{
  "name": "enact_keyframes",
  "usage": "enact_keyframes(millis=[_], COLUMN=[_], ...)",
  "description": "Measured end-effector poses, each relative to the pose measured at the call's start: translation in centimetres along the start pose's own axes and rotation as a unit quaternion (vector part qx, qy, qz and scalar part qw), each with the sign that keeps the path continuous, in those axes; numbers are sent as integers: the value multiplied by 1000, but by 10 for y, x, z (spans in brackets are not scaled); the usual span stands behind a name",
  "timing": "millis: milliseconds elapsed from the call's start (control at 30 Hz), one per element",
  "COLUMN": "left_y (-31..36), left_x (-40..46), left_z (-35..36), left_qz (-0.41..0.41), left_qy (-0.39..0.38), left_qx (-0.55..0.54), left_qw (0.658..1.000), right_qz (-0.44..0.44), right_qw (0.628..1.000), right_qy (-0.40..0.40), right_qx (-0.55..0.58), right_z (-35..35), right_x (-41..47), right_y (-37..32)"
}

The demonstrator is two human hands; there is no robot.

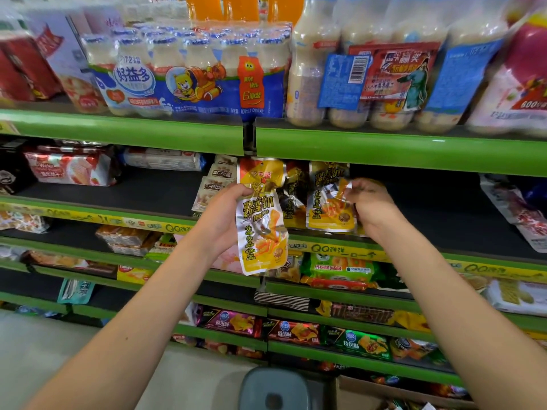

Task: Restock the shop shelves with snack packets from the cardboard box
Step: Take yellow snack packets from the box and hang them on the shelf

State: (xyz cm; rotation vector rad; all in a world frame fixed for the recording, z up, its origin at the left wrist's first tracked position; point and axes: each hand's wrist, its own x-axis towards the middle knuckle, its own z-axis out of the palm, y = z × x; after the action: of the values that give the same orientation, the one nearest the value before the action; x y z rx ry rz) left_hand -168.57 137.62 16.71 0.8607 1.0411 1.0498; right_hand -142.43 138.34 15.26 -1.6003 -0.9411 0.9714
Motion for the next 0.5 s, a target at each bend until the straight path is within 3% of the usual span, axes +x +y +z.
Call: enact_keyframes(millis=[233,367,500], left_y=[2,2,2], left_x=[-5,-4,2], left_z=[2,5,17], left_qz=[-10,-2,3], left_qy=[-9,0,6], left_qx=[-10,-12,21], left_qw=[1000,1000,1000], right_qz=[-27,-105,-155], right_qw=[995,961,953], right_qy=[-36,2,31], right_qx=[-91,-256,-258], right_z=[3,-8,-22], right_x=[1,-10,-20], right_y=[2,2,4])
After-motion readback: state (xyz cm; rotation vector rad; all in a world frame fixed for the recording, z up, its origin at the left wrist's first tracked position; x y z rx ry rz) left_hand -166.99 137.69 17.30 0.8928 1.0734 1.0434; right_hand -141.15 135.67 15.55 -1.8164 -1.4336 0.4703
